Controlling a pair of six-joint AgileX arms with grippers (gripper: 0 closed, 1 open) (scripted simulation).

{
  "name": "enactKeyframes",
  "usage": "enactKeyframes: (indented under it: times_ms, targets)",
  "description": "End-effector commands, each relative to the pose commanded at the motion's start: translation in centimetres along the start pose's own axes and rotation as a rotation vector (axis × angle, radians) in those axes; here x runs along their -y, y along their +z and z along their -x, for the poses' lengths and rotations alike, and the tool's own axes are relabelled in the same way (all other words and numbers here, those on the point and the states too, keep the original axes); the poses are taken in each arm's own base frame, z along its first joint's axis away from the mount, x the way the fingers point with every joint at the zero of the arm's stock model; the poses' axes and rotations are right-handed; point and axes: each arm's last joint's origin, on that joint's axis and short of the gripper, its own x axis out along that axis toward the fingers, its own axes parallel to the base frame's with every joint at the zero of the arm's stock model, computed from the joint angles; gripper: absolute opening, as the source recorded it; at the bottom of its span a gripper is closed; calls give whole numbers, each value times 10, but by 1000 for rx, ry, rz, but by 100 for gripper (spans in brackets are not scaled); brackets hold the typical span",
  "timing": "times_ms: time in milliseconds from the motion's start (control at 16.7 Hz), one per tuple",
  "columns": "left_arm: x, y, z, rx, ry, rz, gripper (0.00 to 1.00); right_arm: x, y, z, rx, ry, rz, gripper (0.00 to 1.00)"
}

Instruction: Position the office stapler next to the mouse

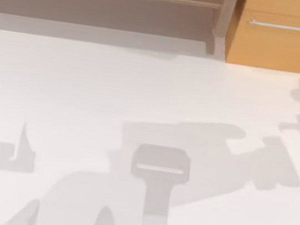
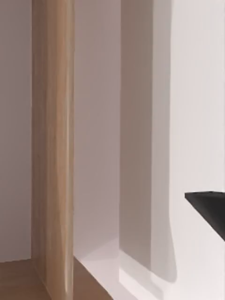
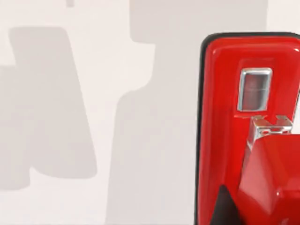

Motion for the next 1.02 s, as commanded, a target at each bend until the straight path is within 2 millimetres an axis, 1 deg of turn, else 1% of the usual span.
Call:
enactKeyframes:
  times_ms: [240,540,720,1020]
  targets:
    - [0,0,0,0,0,0,100,18,-5,-29,-122,6,-62,0]
    - [0,0,0,0,0,0,100,29,-14,-55,-238,21,-105,0]
    - [0,0,0,0,0,0,100,31,-17,-60,-263,26,-115,0]
    - [0,0,0,0,0,0,100,30,-16,-58,-256,25,-111,0]
